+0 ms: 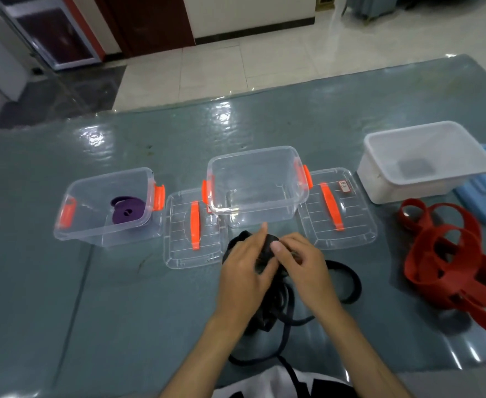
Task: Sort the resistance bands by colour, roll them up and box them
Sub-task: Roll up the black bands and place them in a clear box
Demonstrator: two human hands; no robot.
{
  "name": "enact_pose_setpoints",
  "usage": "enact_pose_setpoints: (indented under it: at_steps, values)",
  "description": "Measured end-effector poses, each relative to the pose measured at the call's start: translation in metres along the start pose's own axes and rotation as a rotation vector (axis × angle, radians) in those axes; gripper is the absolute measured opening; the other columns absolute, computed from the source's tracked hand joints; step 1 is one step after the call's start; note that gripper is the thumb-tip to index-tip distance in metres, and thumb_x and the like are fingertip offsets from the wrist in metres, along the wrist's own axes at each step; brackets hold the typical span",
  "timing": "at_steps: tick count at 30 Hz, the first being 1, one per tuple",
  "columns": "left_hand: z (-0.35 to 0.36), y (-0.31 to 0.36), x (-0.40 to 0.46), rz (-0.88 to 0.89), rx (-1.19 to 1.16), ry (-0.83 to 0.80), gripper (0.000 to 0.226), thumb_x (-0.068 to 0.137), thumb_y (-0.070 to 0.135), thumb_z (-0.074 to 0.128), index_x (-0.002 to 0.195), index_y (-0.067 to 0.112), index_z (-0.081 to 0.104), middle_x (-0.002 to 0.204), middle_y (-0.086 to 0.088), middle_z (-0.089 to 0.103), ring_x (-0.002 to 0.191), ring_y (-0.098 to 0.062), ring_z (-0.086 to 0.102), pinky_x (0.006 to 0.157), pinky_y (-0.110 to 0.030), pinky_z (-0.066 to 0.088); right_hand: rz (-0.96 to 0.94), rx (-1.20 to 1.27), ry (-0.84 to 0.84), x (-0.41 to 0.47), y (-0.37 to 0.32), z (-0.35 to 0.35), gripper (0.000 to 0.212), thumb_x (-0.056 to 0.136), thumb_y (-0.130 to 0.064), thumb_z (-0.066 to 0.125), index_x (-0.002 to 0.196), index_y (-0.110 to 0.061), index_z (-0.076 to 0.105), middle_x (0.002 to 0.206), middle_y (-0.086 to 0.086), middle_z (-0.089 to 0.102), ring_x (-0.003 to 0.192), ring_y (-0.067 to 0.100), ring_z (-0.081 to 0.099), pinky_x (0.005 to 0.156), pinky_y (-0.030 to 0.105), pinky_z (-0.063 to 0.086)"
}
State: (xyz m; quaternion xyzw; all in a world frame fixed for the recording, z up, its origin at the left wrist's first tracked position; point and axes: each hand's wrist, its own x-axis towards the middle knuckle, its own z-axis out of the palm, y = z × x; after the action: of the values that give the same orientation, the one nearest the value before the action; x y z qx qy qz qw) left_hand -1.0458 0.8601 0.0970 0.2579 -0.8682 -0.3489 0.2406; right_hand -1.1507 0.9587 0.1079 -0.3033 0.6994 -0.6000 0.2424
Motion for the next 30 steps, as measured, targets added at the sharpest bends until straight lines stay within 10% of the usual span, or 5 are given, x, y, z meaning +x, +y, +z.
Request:
enact_pose_setpoints:
  at_steps: [16,24,30]
  values:
    - [-0.019,-0.009,0.018,0.128,-0.057,0.011,0.047,0.095,0.027,0.075,0.140,0.020,0.063,0.129,0.010,0.069,0.121,-0.005,0.064,0.104,-0.028,0.053,0.214,0.316,0.027,0.026,-0.025,-0.030,0.012,0.087,-0.007,0.079,0.099,-0.008,0.079,0.095,0.008,0.080,0.093,0.022,0.077,0.082,0.028,0.062]
    - [-0.024,0.012,0.023,0.149,-0.172,0.075,0.026,0.088,0.019,0.084,0.111,0.019,0.071,0.119,0.015,0.070,0.110,-0.010,0.066,0.091,-0.037,0.056,0.369,0.808,0.055,0.018,-0.025,-0.020,0.018,0.071,-0.018,0.082,0.085,-0.017,0.070,0.087,0.013,0.072,0.073,0.020,0.070,0.065,0.026,0.059]
    - [-0.030,0.029,0.021,0.027,-0.291,0.056,0.035,0.090,0.019,0.081,0.116,0.036,0.065,0.116,0.021,0.069,0.112,-0.008,0.068,0.096,-0.025,0.054,0.318,0.579,0.079,0.019,-0.033,-0.021,0.015,0.074,-0.030,0.082,0.080,-0.016,0.077,0.088,0.013,0.075,0.081,0.021,0.071,0.079,0.035,0.057]
